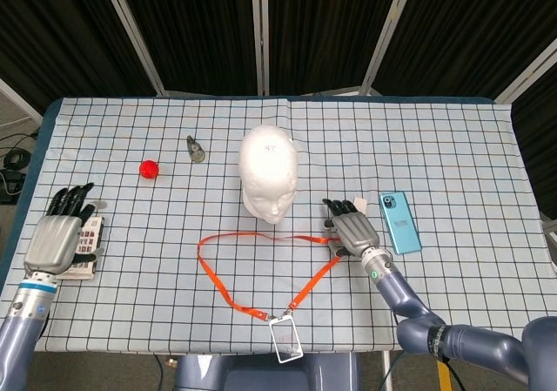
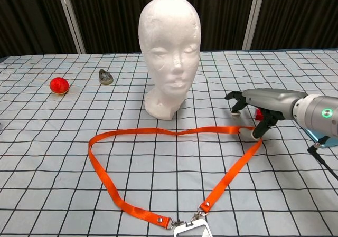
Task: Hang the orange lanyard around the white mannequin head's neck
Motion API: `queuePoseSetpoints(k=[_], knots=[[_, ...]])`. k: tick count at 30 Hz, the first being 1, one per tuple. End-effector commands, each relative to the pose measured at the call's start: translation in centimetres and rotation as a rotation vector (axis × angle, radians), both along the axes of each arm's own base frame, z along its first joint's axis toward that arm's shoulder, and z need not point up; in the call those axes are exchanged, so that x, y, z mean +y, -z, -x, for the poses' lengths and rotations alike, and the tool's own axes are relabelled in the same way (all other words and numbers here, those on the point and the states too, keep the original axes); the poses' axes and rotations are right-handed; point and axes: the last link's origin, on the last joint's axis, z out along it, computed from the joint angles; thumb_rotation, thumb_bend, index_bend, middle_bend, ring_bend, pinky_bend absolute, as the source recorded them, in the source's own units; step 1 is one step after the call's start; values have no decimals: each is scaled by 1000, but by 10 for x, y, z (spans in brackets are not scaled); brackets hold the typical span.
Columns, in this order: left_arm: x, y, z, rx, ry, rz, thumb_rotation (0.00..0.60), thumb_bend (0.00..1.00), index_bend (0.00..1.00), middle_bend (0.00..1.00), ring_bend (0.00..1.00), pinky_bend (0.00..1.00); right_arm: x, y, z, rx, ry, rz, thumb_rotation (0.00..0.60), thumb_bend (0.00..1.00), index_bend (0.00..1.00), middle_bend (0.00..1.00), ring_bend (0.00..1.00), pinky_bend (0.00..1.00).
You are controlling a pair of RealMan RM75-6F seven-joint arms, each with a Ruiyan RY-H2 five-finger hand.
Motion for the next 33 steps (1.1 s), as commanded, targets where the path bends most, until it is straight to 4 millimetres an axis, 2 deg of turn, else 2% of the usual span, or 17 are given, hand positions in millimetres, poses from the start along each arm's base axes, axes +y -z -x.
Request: queuePoseSetpoints(k=[1,3,5,9,23,33], knots=[[20,20,-27,-25,77,78,600,201,404,0,0,0,0,-3,-2,-13,10,-5,600,532,724,25,0,0],[30,35,-44,-37,117,134,600,245,406,0,0,0,-1,-5,-4,-13,4,-1,600,532,724,26,0,0],[39,50,-57,-32,146,162,600,330,405,0,0,0,0,-8,-7,-18,2,2,600,532,724,27,0,0],[49,77,-73,-56,145,192,600,368,404,0,0,0,1,-11,-10,-18,-10,-1,600,532,725,29,0,0],[60,139,-89,-128,87,278,600,439,430,0,0,0,4,-13,-12,-24,-39,-24,600,532,727,36,0,0],[64,163,-100,-130,56,307,600,448,439,0,0,0,4,-14,-8,-35,-43,-31,600,532,728,39,0,0]])
